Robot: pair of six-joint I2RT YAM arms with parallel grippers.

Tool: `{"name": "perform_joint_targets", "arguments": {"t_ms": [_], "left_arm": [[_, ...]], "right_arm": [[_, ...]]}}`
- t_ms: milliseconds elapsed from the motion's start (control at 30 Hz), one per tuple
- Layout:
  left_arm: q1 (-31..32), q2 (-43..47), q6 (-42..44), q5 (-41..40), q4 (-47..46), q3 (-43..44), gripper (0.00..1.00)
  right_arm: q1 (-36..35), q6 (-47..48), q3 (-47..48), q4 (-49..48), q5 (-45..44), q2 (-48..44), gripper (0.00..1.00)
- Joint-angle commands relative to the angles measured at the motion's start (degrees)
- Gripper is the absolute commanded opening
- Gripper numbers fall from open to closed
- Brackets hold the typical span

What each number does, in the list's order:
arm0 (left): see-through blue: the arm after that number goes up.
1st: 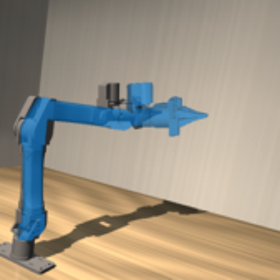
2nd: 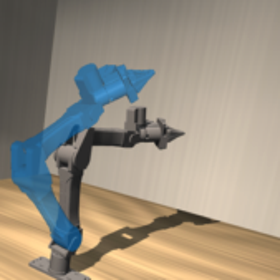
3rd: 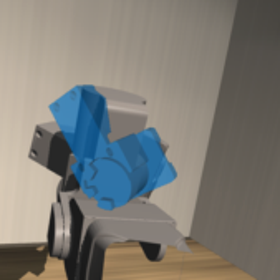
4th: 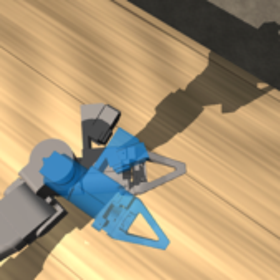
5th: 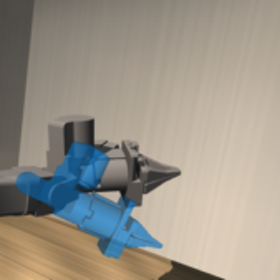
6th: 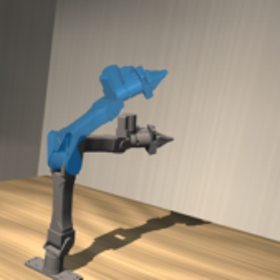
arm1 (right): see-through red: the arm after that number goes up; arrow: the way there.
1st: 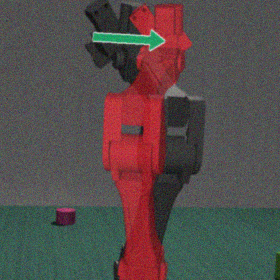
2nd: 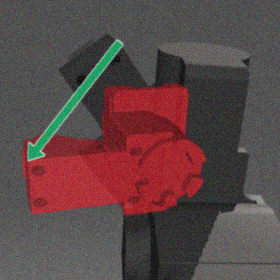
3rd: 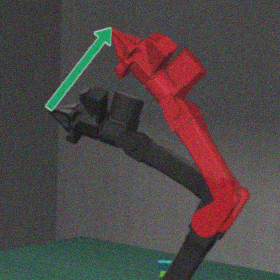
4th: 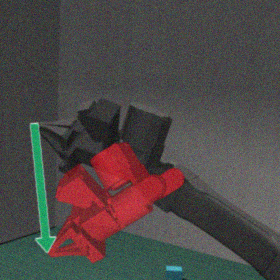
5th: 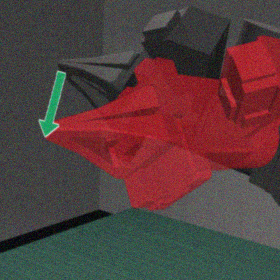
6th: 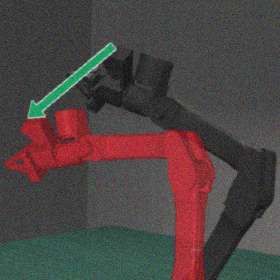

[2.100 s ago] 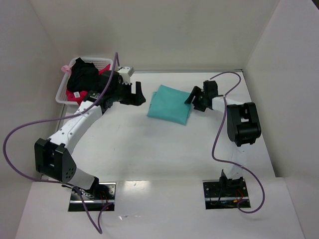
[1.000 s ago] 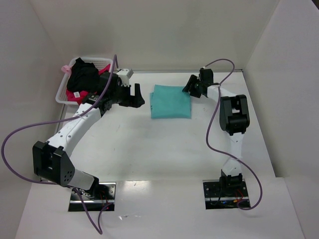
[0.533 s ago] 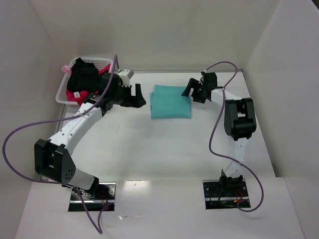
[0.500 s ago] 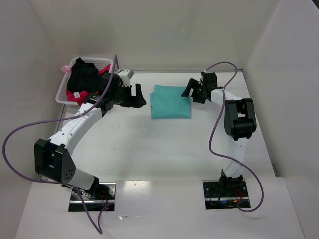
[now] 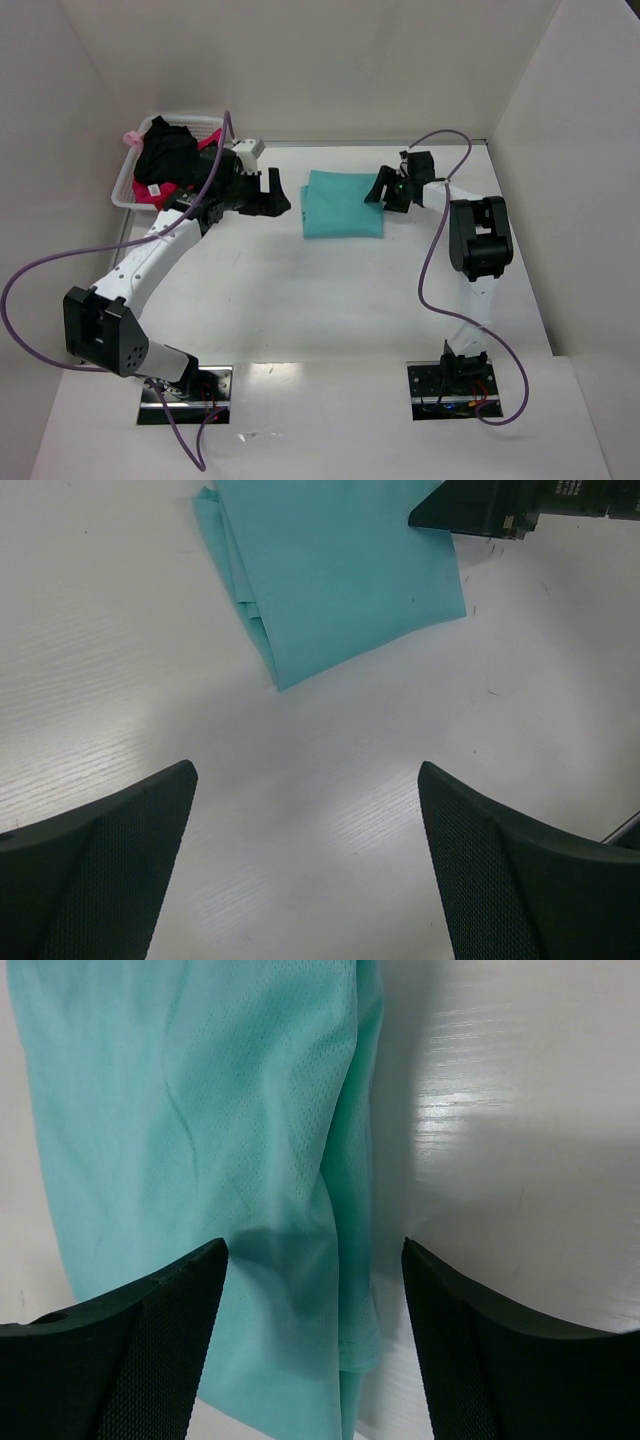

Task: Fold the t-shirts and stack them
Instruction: Put the neatly folded tshirt into the corner of the board with the right arm

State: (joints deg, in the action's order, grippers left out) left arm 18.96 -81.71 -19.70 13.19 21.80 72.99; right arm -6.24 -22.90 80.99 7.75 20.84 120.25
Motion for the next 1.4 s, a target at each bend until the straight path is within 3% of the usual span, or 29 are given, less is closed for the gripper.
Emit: {"name": "perform_joint_targets", "arguments": {"t_ms": [0,467,600,733,800,1000,1367], "left_arm": [[0.20,2.00,-0.34,-0.45,-0.44,-0.66,0.99],[0.20,2.00,0.81,-0.97,0.61,0.48,0.99],[0.20,2.00,1.33,-0.97,1.14,0.49,0.99],[0.20,2.00,1.33,-1.50,1.14,0.49,0.99],[0.20,2.00,1.33,-1.50,1.14,0.49,0.99],[0.20,2.52,1.86,-2.03,0.61,-0.04,0.99],[-1.38,0.60,3.97,-0.97,0.08,0.66,0.99]], "right_arm": [[-0.53,1.54,-0.40,0.60,-1.32,0.96,0.76],[-1.67,-1.89,1.97,-0.45,1.92,4.90,0.47],[-1.67,-1.89,2.51,-0.45,1.92,5.44,0.32],[-1.67,-1.89,3.12,1.91,-0.88,6.05,0.06],[-1.67,-1.36,5.57,4.71,-1.42,6.05,0.01],[-1.67,2.59,10.75,9.21,-6.60,6.05,0.00],[6.58,8.48,15.42,13.51,-13.36,5.44,0.00]]}}
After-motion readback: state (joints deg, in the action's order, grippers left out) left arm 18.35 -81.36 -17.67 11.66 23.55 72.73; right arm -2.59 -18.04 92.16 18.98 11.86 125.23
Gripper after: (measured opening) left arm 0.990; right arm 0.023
